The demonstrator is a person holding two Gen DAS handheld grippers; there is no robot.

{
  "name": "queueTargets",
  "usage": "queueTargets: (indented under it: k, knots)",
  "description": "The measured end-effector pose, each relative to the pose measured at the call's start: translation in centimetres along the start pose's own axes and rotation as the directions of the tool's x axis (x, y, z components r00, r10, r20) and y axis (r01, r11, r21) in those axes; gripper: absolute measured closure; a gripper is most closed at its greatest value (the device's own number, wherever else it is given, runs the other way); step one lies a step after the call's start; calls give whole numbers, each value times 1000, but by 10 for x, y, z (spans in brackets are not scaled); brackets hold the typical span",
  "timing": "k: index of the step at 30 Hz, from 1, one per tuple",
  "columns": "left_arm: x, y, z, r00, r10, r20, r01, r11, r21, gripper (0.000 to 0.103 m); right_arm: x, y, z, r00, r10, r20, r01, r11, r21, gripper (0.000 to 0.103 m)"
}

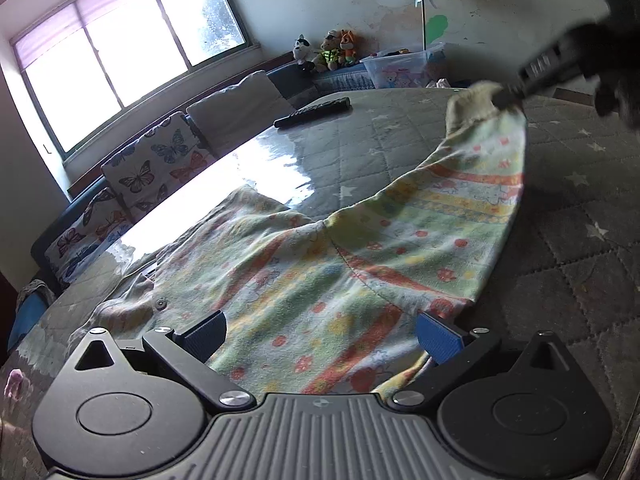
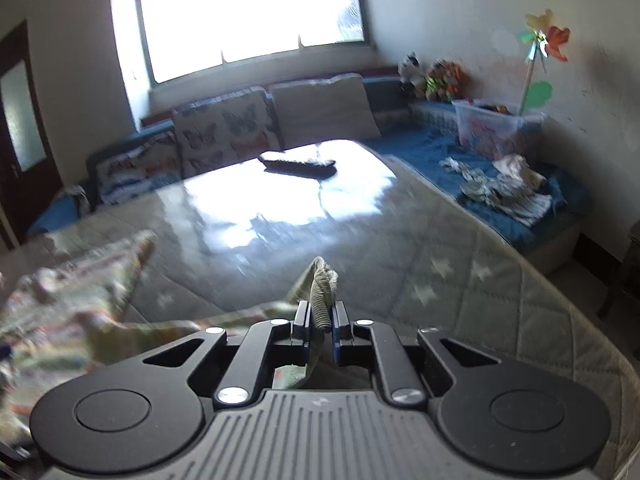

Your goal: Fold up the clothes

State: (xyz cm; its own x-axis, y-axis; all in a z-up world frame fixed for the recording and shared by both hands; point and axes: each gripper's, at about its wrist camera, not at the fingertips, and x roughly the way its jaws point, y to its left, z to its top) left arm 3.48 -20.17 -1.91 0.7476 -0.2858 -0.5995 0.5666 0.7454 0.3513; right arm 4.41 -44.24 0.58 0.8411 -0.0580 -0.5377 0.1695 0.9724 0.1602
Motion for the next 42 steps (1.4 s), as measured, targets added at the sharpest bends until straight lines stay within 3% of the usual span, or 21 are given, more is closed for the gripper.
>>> queueTargets:
  k: [4, 11, 18, 27, 31, 33, 35, 39, 42]
  knots:
    - [-8, 8, -2, 1000, 10, 14, -9, 999, -34, 0, -18, 27, 25, 994, 96, 58, -93, 995, -40, 94]
    - [-43, 46, -14, 995, 76, 59, -66, 987, -149, 0, -33, 107, 51, 951, 297, 89, -280, 946, -163, 94]
    - [-73, 92, -48, 985, 171, 33, -154, 945, -287, 0, -16, 200, 40, 893, 450, -8, -433, 855, -285, 94]
    - [-92, 138, -93, 968, 244, -54, -242, 862, -445, 0, 1, 290, -9, 838, 516, -175, -541, 746, -389, 94]
    - [-93, 146, -101, 964, 255, -78, -261, 839, -478, 0, 5, 305, -28, 819, 529, -224, -572, 721, -392, 91]
    - [-93, 149, -103, 962, 261, -85, -269, 831, -487, 0, 6, 305, -39, 813, 524, -252, -581, 711, -396, 82]
    - [-94, 152, -104, 959, 267, -91, -276, 824, -495, 0, 2, 298, -45, 807, 526, -268, -590, 704, -395, 65]
    - [-94, 155, -102, 956, 277, -96, -286, 813, -508, 0, -4, 280, -51, 814, 509, -279, -580, 706, -406, 55]
    - [-90, 156, -99, 956, 275, -98, -286, 811, -510, 0, 0, 253, -55, 837, 467, -286, -546, 751, -372, 47]
